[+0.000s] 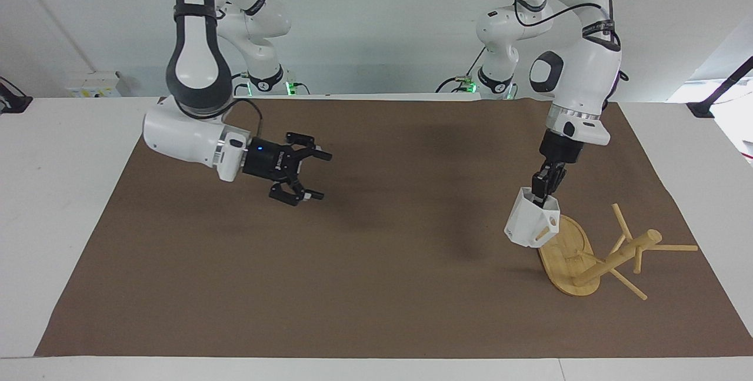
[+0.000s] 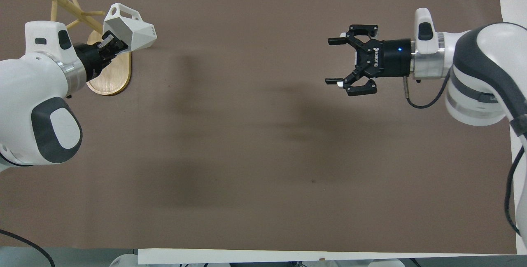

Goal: Hang cup on rack
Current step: 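Move the cup to the rack peg while the right gripper withdraws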

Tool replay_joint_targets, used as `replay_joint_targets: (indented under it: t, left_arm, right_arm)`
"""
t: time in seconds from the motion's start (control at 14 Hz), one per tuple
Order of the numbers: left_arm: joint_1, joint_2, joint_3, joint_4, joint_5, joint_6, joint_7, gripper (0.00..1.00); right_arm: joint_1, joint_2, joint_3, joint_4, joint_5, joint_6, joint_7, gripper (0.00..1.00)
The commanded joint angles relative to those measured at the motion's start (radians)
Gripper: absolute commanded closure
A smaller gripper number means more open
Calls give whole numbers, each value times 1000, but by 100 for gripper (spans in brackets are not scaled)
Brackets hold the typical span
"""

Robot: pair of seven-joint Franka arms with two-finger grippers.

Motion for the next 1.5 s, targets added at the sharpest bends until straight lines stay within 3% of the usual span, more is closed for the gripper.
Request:
replay_joint_targets:
  t: [0.0, 0.29, 0.57, 0.86, 1.07, 1.21, 1.43]
  left_arm:
    - [17, 83, -5, 1, -27, 153, 32, 100]
    - [19, 130, -5, 18, -25, 173, 54, 100]
    - [26, 133, -5, 23, -27, 180, 63, 100]
    - [31, 135, -5, 23, -59, 195, 63, 100]
    - [40, 135, 0, 21, -61, 186, 63, 100]
    - [46, 138, 6, 21, -61, 183, 63, 100]
    - [68, 137, 7, 12, -61, 180, 63, 100]
  right_arm:
    - [-62, -9, 16, 19, -171, -42, 38, 0]
    - [-95, -4, 14, 94, -404, -47, 182, 0]
    - [-83, -12, 14, 229, -676, -102, 504, 0]
    - [-80, -21, 17, 280, -846, -114, 796, 0]
    - [-80, -47, 16, 318, -977, -174, 1068, 0]
    - [-75, -49, 23, 402, -1109, -247, 1208, 0]
    - [-80, -49, 17, 478, -1131, -414, 1391, 0]
